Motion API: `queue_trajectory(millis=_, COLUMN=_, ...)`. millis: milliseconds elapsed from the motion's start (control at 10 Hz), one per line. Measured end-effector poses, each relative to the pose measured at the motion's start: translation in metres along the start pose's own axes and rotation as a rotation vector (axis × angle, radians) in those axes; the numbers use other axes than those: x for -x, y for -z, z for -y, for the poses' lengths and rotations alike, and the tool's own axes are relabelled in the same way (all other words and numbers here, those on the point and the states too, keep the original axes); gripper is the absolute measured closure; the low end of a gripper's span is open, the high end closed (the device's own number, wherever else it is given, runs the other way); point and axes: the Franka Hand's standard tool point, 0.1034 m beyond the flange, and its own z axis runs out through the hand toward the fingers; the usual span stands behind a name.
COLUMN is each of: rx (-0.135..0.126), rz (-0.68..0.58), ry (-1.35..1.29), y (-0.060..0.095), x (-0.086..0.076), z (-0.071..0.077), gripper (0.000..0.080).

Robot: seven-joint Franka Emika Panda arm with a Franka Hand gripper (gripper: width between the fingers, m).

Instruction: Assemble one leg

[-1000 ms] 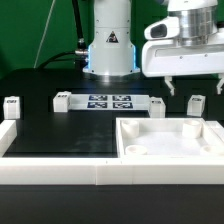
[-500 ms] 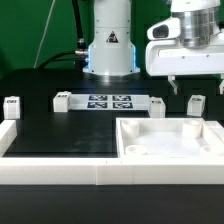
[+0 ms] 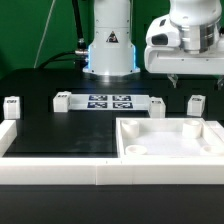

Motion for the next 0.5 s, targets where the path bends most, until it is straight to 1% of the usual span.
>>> queue_trajectory(millis=100, rx=0.007, rz=0.098, ry=-0.007, y=-0.003, x=-0.001, z=0.000, gripper=0.0150)
queue_trajectory(millis=200, rx=0.006, rz=0.143, ry=0.004, y=-0.005, x=-0.003, z=0.001, gripper=0.0150)
queue_trajectory(millis=300, rx=0.008, rz=0.246, ry=0.021, y=-0.010, x=0.002, z=-0.001, gripper=0.0150)
queue_trajectory(millis=400, rx=0.019, rz=0.353, ry=0.017, y=-0.017, x=0.004, z=-0.001, gripper=0.0150)
queue_trajectory(millis=500, rx=0.017, rz=0.351, ry=0.010, y=-0.025, x=-0.001, z=0.004, gripper=0.0150)
